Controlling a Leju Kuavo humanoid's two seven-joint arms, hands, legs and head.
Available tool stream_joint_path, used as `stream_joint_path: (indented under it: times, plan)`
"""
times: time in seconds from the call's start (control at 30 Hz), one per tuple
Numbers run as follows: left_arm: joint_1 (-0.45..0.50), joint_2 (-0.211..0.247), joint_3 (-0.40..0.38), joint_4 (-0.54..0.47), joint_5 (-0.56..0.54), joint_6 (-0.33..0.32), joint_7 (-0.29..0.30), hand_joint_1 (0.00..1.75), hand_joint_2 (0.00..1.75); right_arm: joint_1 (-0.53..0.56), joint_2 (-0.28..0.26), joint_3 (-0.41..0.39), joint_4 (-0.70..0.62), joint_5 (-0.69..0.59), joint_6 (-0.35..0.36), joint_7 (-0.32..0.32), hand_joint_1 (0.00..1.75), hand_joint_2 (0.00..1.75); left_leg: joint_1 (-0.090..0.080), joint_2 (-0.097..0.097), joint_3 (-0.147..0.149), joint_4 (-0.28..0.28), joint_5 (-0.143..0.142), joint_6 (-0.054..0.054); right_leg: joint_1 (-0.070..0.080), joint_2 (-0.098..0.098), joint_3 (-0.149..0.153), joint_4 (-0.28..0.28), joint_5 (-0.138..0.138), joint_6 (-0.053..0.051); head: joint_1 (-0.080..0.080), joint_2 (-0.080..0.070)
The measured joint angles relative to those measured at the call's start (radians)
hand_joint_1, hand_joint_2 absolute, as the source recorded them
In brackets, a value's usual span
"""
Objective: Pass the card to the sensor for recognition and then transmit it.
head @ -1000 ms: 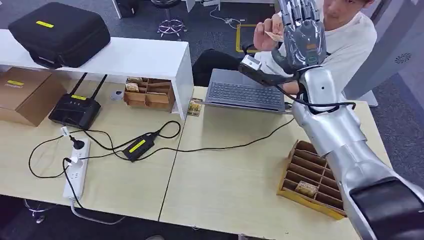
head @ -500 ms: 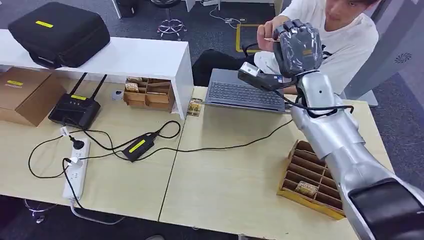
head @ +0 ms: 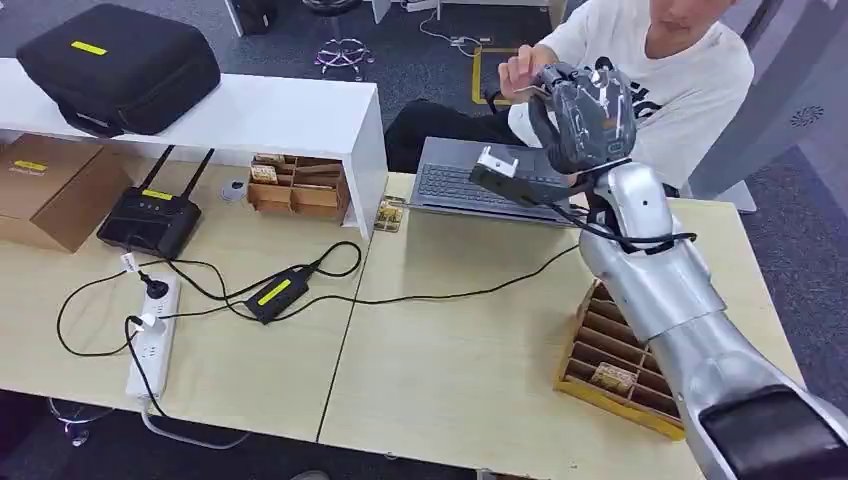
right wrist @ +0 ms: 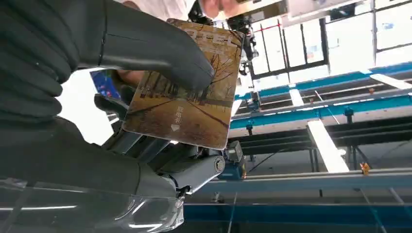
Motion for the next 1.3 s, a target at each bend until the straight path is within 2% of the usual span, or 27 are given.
stream_joint_path:
  times: [0.2, 0.37, 0.53, 0.7, 0.87, 1.03, 1.3]
  plan:
    - [0.012, 0.002, 0.0, 0.0, 0.03, 0.01, -0.012, 0.0, 1.75, 0.18, -0.13, -0.073, -0.268, -0.098, -0.017, -0.04, 1.75, 1.75, 0.0, -0.003, -0.001, 0.0, -0.001, 0.001, 0.0, -0.003, 0.001, -0.003, 0.0, 0.0, 0.0, 0.0]
    - [0.031, 0.007, 0.004, 0.0, 0.052, 0.018, -0.021, 0.0, 1.75, 0.381, -0.228, -0.233, -0.458, -0.195, -0.031, -0.089, 1.75, 1.75, 0.0, -0.003, -0.002, 0.0, -0.002, 0.003, 0.0, -0.003, 0.001, -0.004, -0.001, 0.001, 0.0, 0.0]
    - [0.032, 0.01, 0.014, 0.0, 0.065, 0.02, -0.021, 0.0, 1.75, 0.539, -0.275, -0.426, -0.557, -0.331, -0.001, -0.144, 1.75, 1.75, 0.0, -0.002, -0.002, 0.0, -0.003, 0.004, 0.0, -0.003, 0.001, -0.004, -0.001, 0.002, 0.0, 0.0]
    - [0.034, 0.01, 0.033, 0.0, 0.072, 0.022, -0.021, 0.0, 1.75, 0.664, -0.29, -0.62, -0.588, -0.423, 0.05, -0.171, 1.75, 1.75, 0.0, -0.003, -0.003, 0.0, -0.003, 0.004, 0.0, -0.003, 0.001, -0.004, -0.001, 0.002, 0.0, 0.0]
    - [0.033, 0.01, 0.051, 0.0, 0.084, 0.027, -0.021, 0.0, 1.75, 0.742, -0.303, -0.757, -0.581, -0.466, 0.124, -0.171, 1.75, 1.75, 0.0, -0.002, -0.003, 0.0, -0.004, 0.004, 0.0, -0.003, 0.001, -0.004, -0.002, 0.003, 0.0, 0.0]
    - [0.034, 0.01, 0.064, 0.0, 0.094, 0.028, -0.021, 0.0, 1.75, 0.801, -0.331, -0.834, -0.555, -0.484, 0.229, -0.161, 1.75, 1.75, 0.0, -0.002, -0.003, 0.0, -0.004, 0.004, 0.0, -0.003, 0.001, -0.004, -0.002, 0.003, 0.0, 0.0]
    - [0.034, 0.011, 0.085, 0.0, 0.107, 0.028, -0.021, 0.0, 1.75, 0.882, -0.388, -0.892, -0.505, -0.502, 0.357, -0.143, 1.75, 1.75, 0.0, -0.002, -0.003, 0.0, -0.004, 0.004, 0.0, -0.003, 0.001, -0.004, -0.002, 0.003, 0.0, 0.0]
